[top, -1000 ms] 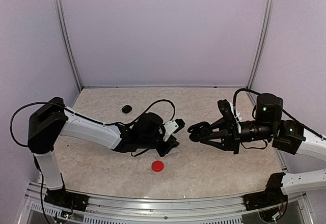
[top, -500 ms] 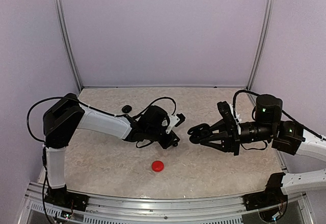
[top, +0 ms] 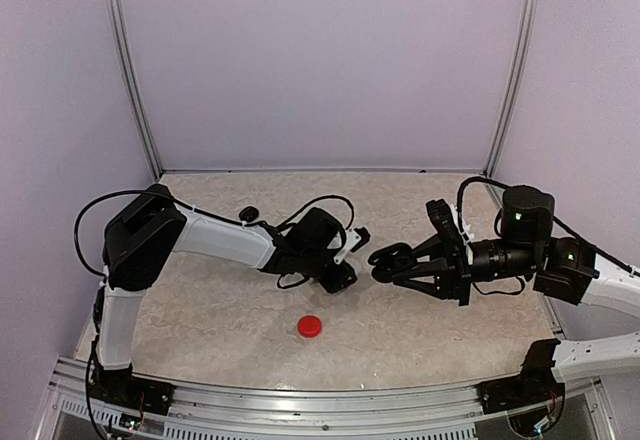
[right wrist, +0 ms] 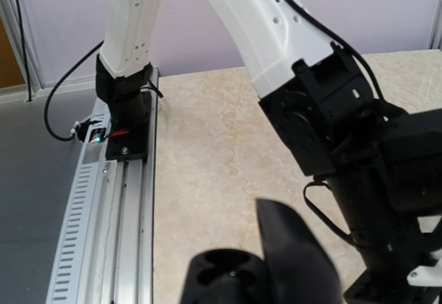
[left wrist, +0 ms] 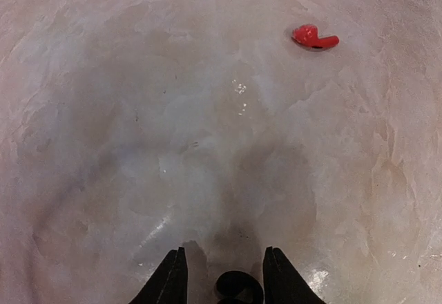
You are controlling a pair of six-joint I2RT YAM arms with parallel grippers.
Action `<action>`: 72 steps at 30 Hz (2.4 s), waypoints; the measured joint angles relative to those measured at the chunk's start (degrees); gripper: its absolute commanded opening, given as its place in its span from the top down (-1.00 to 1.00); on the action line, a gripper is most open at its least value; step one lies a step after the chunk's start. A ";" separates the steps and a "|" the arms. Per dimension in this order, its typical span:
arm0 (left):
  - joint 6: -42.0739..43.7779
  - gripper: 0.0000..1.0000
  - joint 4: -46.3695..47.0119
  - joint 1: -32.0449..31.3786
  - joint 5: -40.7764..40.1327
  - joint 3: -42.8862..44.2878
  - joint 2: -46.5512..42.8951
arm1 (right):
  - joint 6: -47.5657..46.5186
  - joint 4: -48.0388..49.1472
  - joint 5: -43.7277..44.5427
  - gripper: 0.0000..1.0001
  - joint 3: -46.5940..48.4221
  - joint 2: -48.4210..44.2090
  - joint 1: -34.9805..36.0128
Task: Insert the wireless bluetooth earbuds into the charging case
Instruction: Adjust the left earbud at the center of the board.
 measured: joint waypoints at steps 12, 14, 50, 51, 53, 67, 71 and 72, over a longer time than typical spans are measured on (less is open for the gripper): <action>-4.44 0.65 -3.78 1.36 -4.31 2.10 0.74 | -0.04 -0.02 0.17 1.00 0.00 0.00 -0.02; -5.25 0.66 -3.43 2.43 -4.61 0.83 0.00 | -0.04 -0.04 0.22 1.00 0.00 0.00 0.00; -3.08 0.48 -4.81 5.90 -5.27 -4.90 -4.50 | -0.24 -0.37 0.24 1.00 0.00 0.66 -0.02; -3.02 0.48 -5.09 5.86 -5.46 -4.90 -4.44 | -0.24 -0.37 0.24 1.00 0.00 0.66 -0.02; -2.95 0.48 -5.84 5.66 -5.79 -4.90 -4.35 | -0.24 -0.37 0.24 1.00 0.00 0.66 -0.02; -0.15 0.49 -9.51 2.78 -3.10 -1.38 -2.69 | -0.22 -0.39 0.42 1.00 0.00 0.50 -0.02; 0.15 0.49 -9.84 2.03 -0.83 -0.98 -2.56 | -0.22 -0.39 0.39 1.00 0.00 0.50 -0.02; 0.31 0.48 -10.19 1.77 -0.24 -0.59 -2.36 | -0.22 -0.39 0.39 1.00 0.00 0.48 -0.02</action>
